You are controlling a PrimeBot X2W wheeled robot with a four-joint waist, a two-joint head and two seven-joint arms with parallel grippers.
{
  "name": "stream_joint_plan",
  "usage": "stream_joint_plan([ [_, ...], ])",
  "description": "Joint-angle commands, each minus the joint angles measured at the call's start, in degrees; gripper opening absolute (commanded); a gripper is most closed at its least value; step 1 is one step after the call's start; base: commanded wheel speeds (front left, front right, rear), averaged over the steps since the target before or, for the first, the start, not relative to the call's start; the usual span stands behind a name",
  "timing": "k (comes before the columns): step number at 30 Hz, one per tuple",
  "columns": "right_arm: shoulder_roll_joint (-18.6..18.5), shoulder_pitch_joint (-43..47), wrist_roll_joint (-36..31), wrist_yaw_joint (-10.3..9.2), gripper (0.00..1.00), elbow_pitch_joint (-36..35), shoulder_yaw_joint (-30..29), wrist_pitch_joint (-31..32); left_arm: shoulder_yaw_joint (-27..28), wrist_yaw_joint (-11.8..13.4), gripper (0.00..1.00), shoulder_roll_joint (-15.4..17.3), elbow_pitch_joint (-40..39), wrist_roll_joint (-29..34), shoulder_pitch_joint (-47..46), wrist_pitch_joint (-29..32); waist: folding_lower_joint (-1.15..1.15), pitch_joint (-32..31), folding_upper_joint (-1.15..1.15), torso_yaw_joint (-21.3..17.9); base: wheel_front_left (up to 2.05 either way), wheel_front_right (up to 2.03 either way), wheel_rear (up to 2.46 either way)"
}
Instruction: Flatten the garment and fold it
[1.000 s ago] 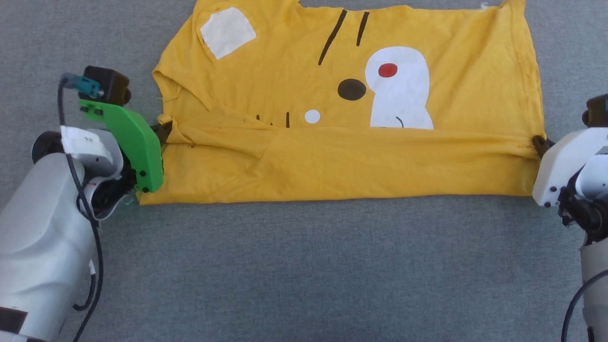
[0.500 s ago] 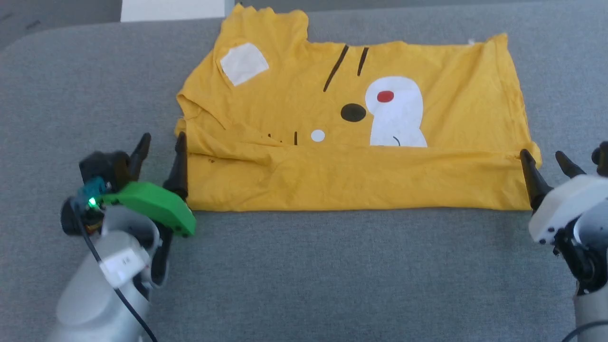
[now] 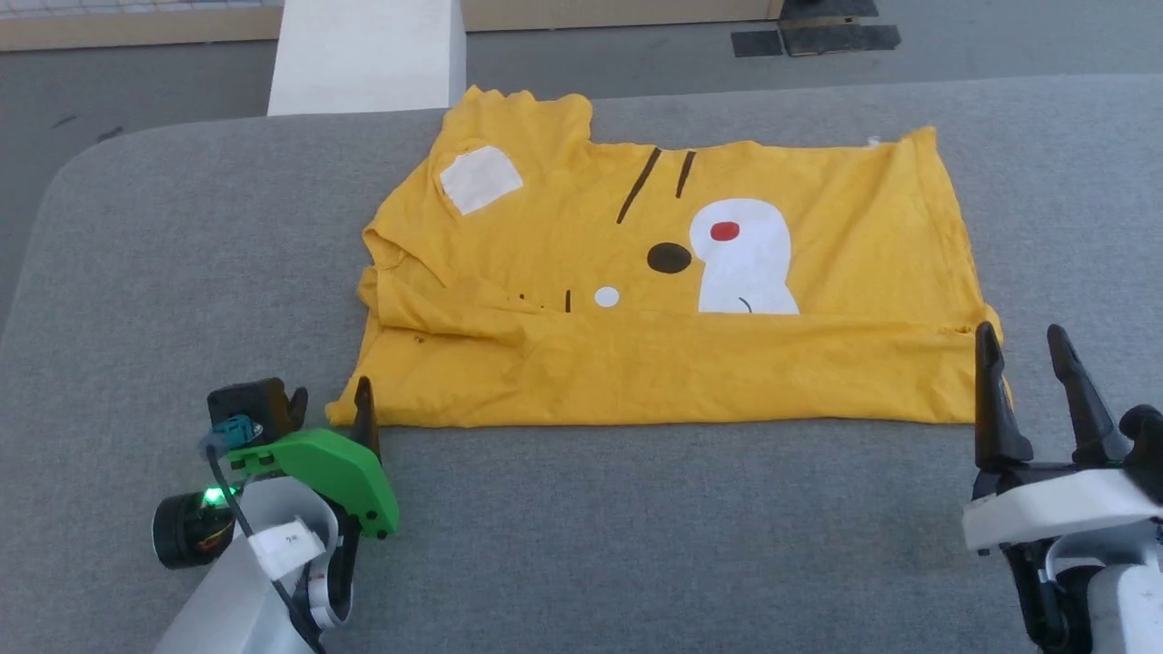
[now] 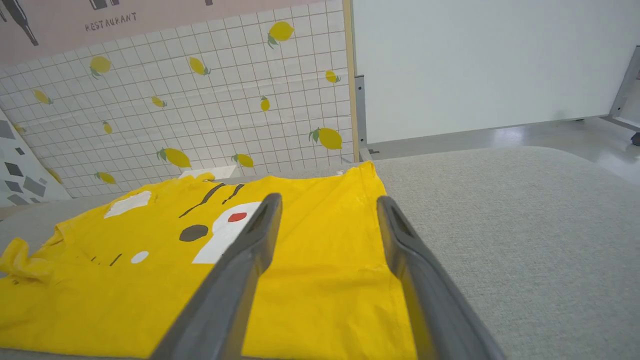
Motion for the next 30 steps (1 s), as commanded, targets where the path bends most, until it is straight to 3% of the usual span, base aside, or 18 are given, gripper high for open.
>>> stream_joint_plan([
  [1, 0.32, 0.87, -0.54, -0.08, 1.0, -0.74, 0.27, -0.87, 0.13, 0.8, 1.0, 0.0, 0.49, -0.73, 0.08, 1.63, 0.0, -0.33, 0.0, -0.78, 0.0, 0.0, 0.0],
  [9, 0.97, 1.62, -1.53, -0.08, 1.0, -1.17, 1.42, -1.32, -0.05, 3.67, 1.0, 0.2, 3.51, -5.02, -0.79, 15.6, 0.0, -0.61, 0.0, -2.71, 0.0, 0.0, 0.0],
  [12, 0.93, 1.54, -2.04, -0.08, 1.0, -1.0, 1.06, -1.09, -0.25, 2.77, 0.0, 0.33, 2.87, -6.12, -0.78, 17.51, 0.0, -0.7, 0.0, -2.99, 0.0, 0.0, 0.0],
  [19, 0.99, -1.53, -3.67, -0.08, 1.0, 0.68, -2.93, 2.65, -0.86, 1.5, 0.0, 0.29, 1.18, -6.24, -0.41, 16.72, 0.0, -0.45, 0.0, -2.16, 0.0, 0.0, 0.0],
  [30, 1.67, -14.06, -4.07, -0.08, 1.0, 16.8, -13.7, 35.62, -1.85, 0.27, 0.0, -0.25, 0.04, -5.94, -1.68, 15.7, 0.0, 1.95, 0.0, 0.66, 0.0, 0.0, 0.0],
])
